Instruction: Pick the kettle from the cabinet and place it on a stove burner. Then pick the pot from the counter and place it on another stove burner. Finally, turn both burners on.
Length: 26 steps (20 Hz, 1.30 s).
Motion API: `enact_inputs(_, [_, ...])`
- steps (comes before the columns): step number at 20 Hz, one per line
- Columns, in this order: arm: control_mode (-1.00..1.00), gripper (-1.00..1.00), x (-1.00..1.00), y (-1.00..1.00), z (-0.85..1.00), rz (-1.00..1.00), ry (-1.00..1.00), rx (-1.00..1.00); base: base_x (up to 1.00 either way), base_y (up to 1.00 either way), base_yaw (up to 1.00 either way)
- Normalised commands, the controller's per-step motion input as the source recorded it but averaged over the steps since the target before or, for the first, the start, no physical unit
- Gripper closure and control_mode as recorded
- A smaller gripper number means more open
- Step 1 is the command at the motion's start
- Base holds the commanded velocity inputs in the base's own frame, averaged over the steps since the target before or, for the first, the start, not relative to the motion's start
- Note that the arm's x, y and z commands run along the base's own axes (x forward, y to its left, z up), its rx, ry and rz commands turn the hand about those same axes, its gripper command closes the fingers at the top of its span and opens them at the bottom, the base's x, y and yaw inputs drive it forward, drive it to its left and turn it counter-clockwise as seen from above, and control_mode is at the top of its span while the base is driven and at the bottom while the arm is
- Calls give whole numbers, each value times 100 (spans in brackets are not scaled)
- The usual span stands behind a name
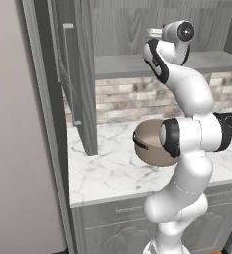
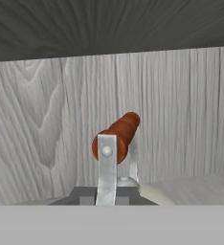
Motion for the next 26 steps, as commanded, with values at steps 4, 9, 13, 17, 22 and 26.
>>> enact_inputs(4, [-100,100,0,0,-1,0,0,0,0,0,0])
enact_inputs(9, [-100,100,0,0,-4,0,0,0,0,0,0])
enact_inputs(13, [-100,100,0,0,-5,0,0,0,0,0,0])
enact_inputs(17, [-100,100,0,0,-3,0,0,0,0,0,0])
enact_inputs(22, [-100,100,-2,0,-10,0,0,0,0,0,0])
enact_inputs(26, [-100,100,-11,0,-10,0,-4,0,0,0,0])
